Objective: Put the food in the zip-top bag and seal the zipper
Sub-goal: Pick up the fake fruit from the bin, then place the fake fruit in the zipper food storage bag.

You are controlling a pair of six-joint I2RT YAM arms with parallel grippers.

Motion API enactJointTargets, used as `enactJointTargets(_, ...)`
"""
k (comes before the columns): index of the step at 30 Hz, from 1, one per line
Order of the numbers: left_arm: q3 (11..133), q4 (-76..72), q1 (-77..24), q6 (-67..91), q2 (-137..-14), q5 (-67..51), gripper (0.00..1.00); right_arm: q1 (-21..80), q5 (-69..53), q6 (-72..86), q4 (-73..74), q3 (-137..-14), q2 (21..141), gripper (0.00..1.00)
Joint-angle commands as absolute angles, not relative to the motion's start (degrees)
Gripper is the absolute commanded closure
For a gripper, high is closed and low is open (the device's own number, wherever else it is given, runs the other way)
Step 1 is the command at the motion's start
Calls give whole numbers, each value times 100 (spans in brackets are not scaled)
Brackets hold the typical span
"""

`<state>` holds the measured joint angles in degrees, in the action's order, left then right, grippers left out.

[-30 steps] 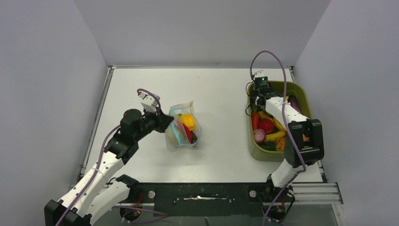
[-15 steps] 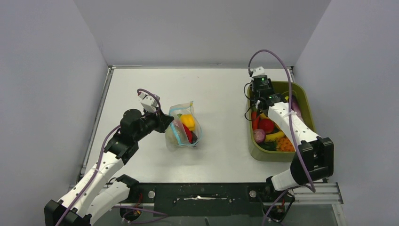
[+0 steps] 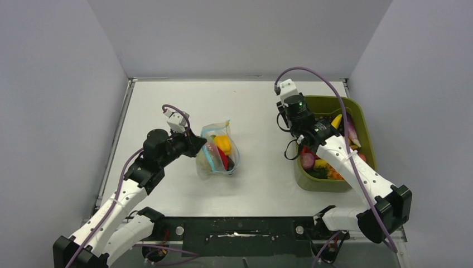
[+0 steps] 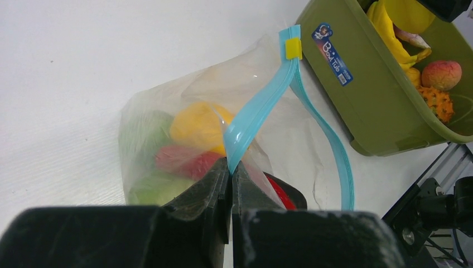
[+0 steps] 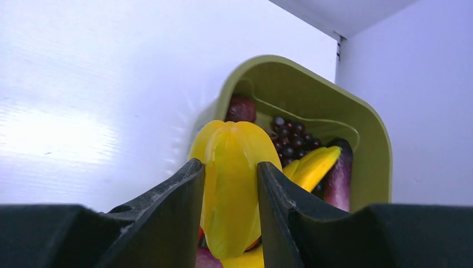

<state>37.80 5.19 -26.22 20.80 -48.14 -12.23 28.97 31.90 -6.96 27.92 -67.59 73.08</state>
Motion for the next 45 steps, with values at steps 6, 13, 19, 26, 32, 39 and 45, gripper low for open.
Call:
enactJointTargets(6, 3914, 123, -2654, 2311, -4879, -1249, 100, 4076, 2385, -315, 2172, -7214, 6970, 69)
enactJointTargets(13, 3873, 54, -2650, 2284, -4895, -1193, 100, 4759, 1854, -158, 1524, -7030, 6994, 68)
enactJointTargets(19, 3866, 135, -2643, 2161, -4911, -1123, 100, 5033, 1012, 485, 860, -6691, 6847, 67)
enactJointTargets(26, 3867, 191, -2645, 2097, -4869, -1109, 100, 5214, 344, 1064, 231, -6389, 6740, 67)
enactJointTargets(32, 3885, 307, -2638, 2013, -4823, -1055, 100, 5389, 284, 1408, 1, -6195, 6816, 67)
enactJointTargets(39, 3876, 308, -2639, 2004, -4766, -1062, 100, 5448, 61, 1742, -200, -6151, 7087, 66)
enactJointTargets(45, 3893, 340, -2637, 1995, -4788, -1094, 100, 5491, -44, 1957, -325, -6176, 7379, 65)
